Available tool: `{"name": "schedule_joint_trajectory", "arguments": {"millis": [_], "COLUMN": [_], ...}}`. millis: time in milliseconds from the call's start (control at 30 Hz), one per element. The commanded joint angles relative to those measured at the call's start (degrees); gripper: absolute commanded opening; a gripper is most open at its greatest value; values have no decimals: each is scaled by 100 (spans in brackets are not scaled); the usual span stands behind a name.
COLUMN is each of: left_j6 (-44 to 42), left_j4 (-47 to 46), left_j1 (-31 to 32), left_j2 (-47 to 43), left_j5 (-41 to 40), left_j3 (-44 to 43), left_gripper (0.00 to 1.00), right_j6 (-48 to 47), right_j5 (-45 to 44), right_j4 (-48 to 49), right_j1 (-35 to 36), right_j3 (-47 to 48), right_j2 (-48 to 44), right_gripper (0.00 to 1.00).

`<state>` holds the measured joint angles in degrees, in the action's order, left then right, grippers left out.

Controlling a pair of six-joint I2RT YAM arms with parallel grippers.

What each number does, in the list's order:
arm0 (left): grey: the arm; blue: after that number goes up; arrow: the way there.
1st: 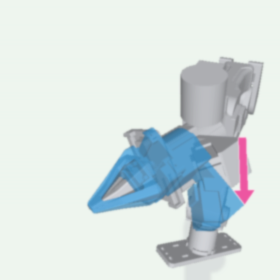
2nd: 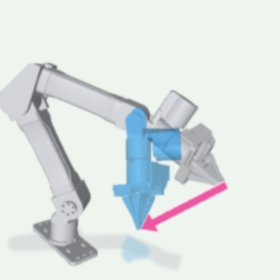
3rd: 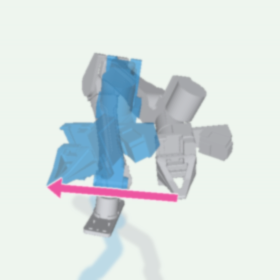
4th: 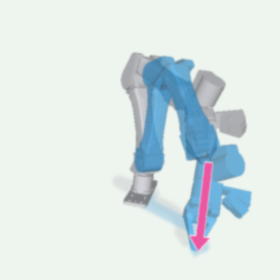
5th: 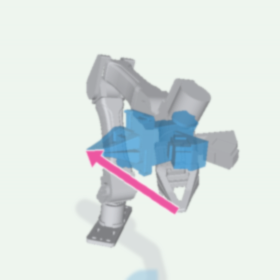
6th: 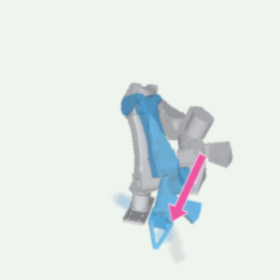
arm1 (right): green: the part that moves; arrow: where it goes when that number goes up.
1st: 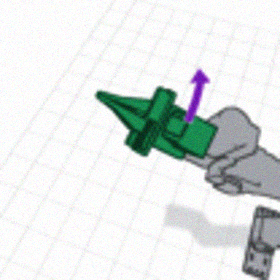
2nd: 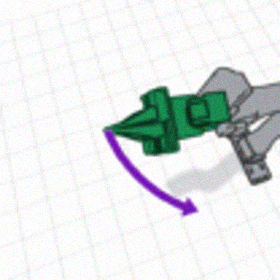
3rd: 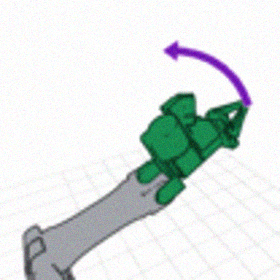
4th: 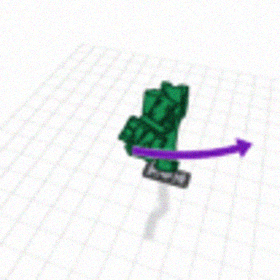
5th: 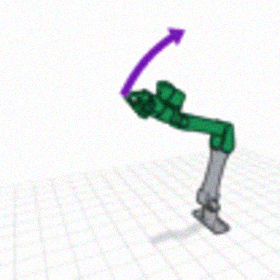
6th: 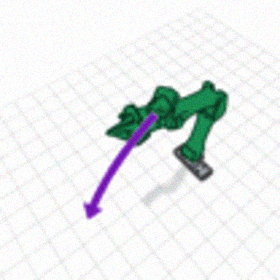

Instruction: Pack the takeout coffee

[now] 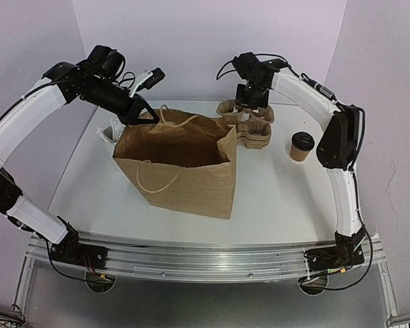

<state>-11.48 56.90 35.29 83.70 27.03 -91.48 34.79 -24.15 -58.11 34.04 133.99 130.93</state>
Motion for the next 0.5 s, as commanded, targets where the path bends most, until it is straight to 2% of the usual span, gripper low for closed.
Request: {"name": "schedule_joint_trajectory", "arguments": {"millis": [0,133,333,467], "left_j6": [235,491,1112,1519], "left_j4": [-110,-69,-146,-172], "left_j1": [-31,-31,-28,-31], "left_j2": [55,126,201,266], "left_j5": [153,114,-43,-112], "left_j3": [-79,-182,-259,-370], "left_gripper": [0,0,0,0], "right_j6": [-58,-27,83,243], "right_j5": [-128,-43,242,993], "right_j4": [-22,-42,-27,237], "right_j1": [-18,-1,217,349], "right_j3": [76,204,344,232], "right_j2": [-380,-663,-1595,-2270], "right_gripper": [0,0,0,0]}}
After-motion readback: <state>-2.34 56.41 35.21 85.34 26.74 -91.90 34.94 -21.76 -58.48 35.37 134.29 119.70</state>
